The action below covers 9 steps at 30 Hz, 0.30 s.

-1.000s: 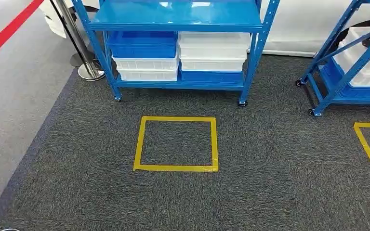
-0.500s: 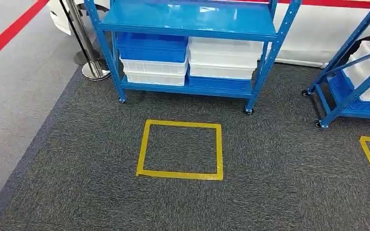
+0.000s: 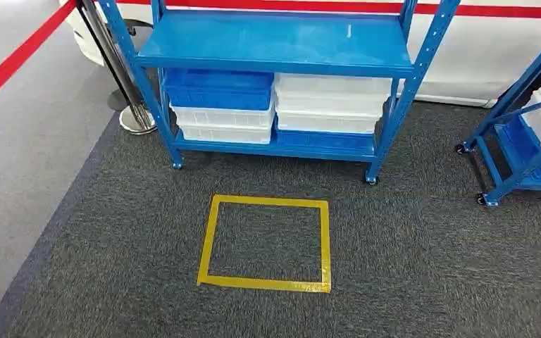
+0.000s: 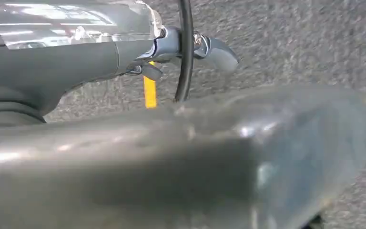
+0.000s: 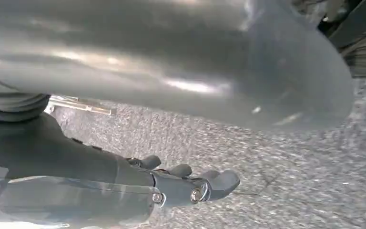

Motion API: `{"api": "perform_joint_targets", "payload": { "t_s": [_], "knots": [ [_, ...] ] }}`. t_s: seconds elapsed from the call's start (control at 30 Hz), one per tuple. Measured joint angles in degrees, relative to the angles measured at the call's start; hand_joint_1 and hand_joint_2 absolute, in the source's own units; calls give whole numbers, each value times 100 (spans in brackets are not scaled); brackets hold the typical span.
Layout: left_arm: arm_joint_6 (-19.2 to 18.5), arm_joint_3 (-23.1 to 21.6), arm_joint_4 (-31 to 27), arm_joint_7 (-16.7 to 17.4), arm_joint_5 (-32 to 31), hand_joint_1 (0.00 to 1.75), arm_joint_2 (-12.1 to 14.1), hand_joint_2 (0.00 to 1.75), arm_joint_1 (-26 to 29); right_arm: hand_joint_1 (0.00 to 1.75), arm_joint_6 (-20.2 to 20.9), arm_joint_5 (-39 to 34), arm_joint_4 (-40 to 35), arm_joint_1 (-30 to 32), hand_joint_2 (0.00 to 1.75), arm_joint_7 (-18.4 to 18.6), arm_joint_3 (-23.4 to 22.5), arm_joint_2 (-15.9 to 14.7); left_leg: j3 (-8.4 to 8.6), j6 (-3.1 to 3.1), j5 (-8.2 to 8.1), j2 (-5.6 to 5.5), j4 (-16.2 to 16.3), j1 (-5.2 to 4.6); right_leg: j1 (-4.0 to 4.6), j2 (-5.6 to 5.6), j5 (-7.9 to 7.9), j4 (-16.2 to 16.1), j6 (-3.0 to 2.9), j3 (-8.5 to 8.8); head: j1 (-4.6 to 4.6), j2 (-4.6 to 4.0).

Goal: Take the parts from the cabinet and place them on the table.

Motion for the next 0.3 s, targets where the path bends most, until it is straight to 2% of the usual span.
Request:
{"api": "perform_joint_targets", "payload": {
  "t_s": [0.03,0.07,0.1,0.13,0.17,0.2,0.23,0.27,0.3],
  "knots": [
    [0,13,0,0,0,0,0,0,2,0,2,15,0,2,0,0,-2,0,-41,10,208,5,-314,0,-3,-1,-113,0,17,142,0,0],
    [0,26,0,2,0,0,2,0,24,0,2,26,0,6,0,0,-2,0,-71,44,797,22,-678,-1,-2,-12,-227,0,41,271,0,0],
    [0,50,0,7,0,0,4,0,52,0,2,41,6,45,0,-2,-15,0,-132,97,1777,63,-1023,-9,2,-16,-324,12,62,353,2,0],
    [8,63,-2,33,0,0,4,0,67,0,4,61,4,21,175,-19,-20,0,-122,124,2080,72,-1084,-50,19,15,-420,35,116,437,-2,0],
    [9,72,-2,46,0,0,7,0,61,0,0,74,4,-9,175,-35,-20,-2,-30,181,1969,51,-1026,-69,23,15,-494,-6,179,496,2,0],
    [22,72,-2,64,0,0,7,0,44,0,-7,92,4,-24,0,-37,-20,0,1,242,1919,40,-1043,-70,14,1,-488,-20,208,585,-2,0],
    [42,72,-2,79,0,0,7,0,23,0,-18,94,4,-44,0,-35,-20,0,42,282,1885,34,-1068,-83,4,0,-324,136,242,492,2,0],
    [65,72,-2,100,-2,0,2,0,-16,0,-15,92,4,-82,0,-24,-28,0,130,309,1887,19,-1177,-23,-7,2,-151,504,271,276,0,0],
    [79,74,-2,107,-2,0,4,0,-28,0,-9,85,4,-94,0,-24,-43,4,219,337,1862,27,-1252,-32,-4,2,12,909,282,45,0,0]
  ]
}}
